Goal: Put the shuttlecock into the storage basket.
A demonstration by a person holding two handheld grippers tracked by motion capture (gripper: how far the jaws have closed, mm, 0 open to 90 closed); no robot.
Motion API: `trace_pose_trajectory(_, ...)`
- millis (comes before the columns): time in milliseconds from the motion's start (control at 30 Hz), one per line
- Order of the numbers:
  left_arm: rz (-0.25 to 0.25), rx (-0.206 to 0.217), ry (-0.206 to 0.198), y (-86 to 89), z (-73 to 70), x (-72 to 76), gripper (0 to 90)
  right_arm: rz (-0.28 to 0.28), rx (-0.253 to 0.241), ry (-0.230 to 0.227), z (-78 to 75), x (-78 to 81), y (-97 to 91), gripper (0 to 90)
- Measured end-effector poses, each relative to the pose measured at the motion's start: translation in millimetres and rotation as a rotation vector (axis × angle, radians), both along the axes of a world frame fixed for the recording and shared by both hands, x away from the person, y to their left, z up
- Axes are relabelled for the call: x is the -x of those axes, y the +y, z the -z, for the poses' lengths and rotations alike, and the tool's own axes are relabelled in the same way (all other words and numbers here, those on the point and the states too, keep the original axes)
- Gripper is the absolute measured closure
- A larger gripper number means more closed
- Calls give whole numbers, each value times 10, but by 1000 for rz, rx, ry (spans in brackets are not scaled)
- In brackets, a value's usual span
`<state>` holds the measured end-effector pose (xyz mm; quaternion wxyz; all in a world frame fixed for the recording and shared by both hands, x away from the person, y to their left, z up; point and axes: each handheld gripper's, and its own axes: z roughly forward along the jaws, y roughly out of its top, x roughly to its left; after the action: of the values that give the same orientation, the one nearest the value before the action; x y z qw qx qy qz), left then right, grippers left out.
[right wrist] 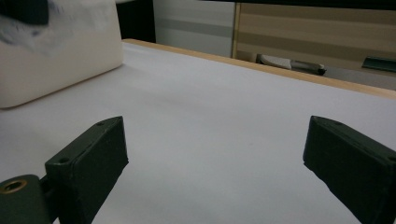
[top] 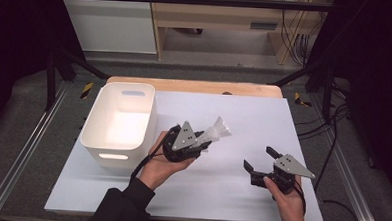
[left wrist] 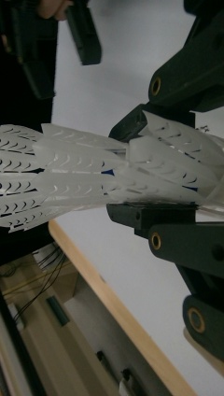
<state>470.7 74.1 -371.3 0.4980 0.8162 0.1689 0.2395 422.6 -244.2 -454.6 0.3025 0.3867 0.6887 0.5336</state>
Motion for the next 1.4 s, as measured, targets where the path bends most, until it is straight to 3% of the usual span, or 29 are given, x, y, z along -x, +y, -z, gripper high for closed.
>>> trace_pose_trajectory(67, -20, 38, -8, 48, -113, -12, 639, 2, -1, -1, -1, 5, -5, 63)
trace_pose_trajectory(200, -59, 75, -41, 175, -340, -66, 639, 4, 5, -2, 3, 11, -9, 62)
trace_pose_trajectory(233, -59, 75, -41, 175, -340, -66, 639, 3, 7, -4, 4, 11, -9, 62)
trace_pose_trajectory(267, -82, 99, -47, 263, -449, -111, 639, 3, 7, -3, 6, 13, -8, 62)
trace_pose_trajectory(367, -105, 119, -55, 362, -546, -163, 639, 4, 10, -4, 8, 15, -8, 62)
trace_pose_trajectory(400, -127, 132, -61, 468, -633, -213, 639, 2, 14, -5, 10, 16, -6, 62)
trace_pose_trajectory(500, -152, 146, -72, 574, -700, -261, 639, 0, 19, -6, 10, 17, 0, 62)
trace_pose_trajectory(567, -188, 160, -76, 744, -766, -332, 639, 1, 23, -9, 9, 18, 4, 62)
trace_pose_trajectory(933, -282, 186, -68, 1159, -748, -537, 639, -2, 39, -12, 15, 18, 24, 59)
trace_pose_trajectory(1400, -312, 204, -58, 1277, -696, -599, 638, -1, 39, -13, 14, 23, 20, 56)
